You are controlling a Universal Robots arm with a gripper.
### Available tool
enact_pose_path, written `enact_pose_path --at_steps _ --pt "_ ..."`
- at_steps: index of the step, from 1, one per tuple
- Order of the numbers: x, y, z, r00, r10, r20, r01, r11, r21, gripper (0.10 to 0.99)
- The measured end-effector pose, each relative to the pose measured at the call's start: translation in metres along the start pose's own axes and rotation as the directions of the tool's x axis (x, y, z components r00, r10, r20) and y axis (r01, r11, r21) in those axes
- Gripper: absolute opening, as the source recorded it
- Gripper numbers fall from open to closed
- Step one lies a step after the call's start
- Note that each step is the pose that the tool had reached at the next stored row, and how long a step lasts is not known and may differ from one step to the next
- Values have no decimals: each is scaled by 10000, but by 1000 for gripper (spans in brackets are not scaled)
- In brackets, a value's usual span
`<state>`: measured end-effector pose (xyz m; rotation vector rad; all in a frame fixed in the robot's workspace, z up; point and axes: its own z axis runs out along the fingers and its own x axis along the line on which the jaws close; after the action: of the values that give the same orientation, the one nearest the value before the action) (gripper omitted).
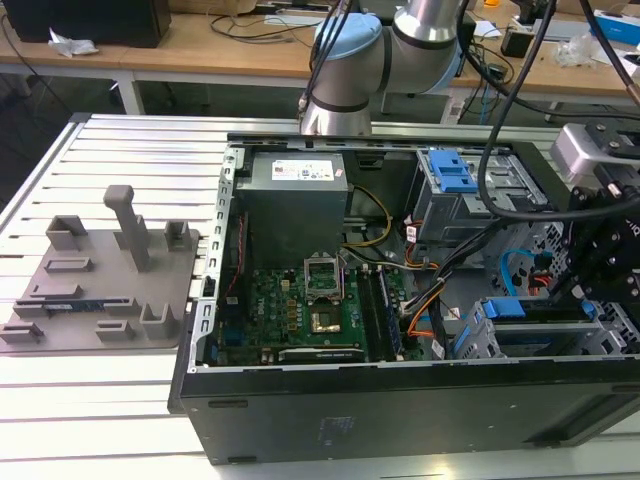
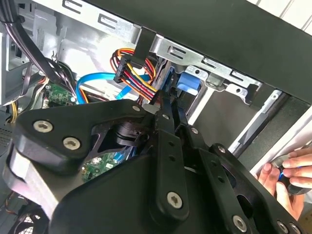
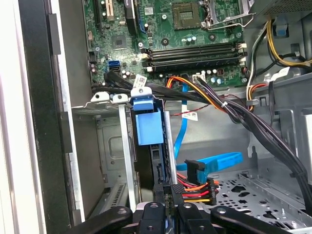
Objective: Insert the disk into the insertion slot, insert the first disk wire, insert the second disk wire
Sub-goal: 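Insert the first disk wire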
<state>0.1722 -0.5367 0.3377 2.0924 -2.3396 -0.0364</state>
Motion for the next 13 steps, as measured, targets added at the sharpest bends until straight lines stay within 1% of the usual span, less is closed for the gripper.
enact_pose_path --at_steps 5,6,7,8,13 --pt "0 0 15 10000 0 4 0 10000 -1 169" --pt "0 0 16 10000 0 11 0 10000 -2 180" --pt "0 1 -9 10000 0 8 0 10000 -2 180" --pt "-1 1 -33 10000 0 1 0 10000 0 243" --pt "-8 4 -130 10000 0 2 0 10000 0 243"
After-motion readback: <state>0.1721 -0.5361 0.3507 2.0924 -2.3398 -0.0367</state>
